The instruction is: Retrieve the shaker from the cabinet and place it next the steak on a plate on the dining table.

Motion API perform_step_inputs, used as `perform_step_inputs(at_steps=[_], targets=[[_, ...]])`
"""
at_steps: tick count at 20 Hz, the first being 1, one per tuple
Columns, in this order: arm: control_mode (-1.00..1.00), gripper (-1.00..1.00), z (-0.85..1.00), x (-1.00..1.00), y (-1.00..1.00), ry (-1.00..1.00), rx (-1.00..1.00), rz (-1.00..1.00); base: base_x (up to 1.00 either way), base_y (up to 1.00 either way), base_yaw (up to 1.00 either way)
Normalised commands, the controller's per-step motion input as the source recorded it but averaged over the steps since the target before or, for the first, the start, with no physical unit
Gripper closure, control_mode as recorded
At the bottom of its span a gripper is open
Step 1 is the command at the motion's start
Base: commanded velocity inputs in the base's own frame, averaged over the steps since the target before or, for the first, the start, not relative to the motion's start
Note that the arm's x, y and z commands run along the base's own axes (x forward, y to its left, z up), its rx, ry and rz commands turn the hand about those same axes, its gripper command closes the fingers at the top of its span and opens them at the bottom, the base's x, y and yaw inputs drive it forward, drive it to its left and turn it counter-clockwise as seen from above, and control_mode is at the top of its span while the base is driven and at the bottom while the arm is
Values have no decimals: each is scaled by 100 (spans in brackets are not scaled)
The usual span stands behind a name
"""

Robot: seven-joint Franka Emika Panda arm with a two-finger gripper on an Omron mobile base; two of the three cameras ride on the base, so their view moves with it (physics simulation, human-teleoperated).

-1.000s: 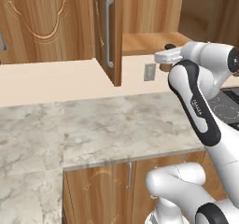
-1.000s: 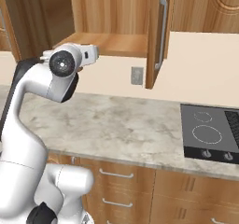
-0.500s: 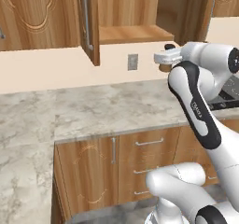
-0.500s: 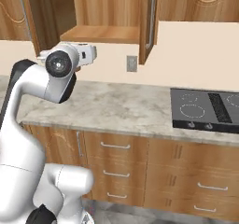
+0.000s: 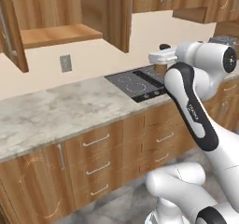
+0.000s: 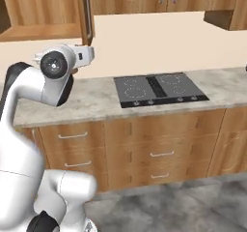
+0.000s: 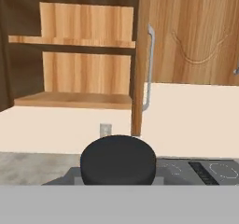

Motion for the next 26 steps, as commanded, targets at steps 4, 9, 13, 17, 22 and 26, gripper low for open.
perform_step_inputs(at_steps=[4, 9, 13, 17, 22, 26], targets=[[100, 100, 0, 0, 0, 0, 0, 0, -19, -33, -68], [100, 100, 0, 0, 0, 0, 0, 0, -6, -23, -75], [100, 100, 0, 0, 0, 0, 0, 0, -4, -19, -74], [100, 100, 0, 0, 0, 0, 0, 0, -11, -30, -70], [100, 100, 0, 0, 0, 0, 0, 0, -10, -48, -60], [100, 100, 0, 0, 0, 0, 0, 0, 6, -46, -47]])
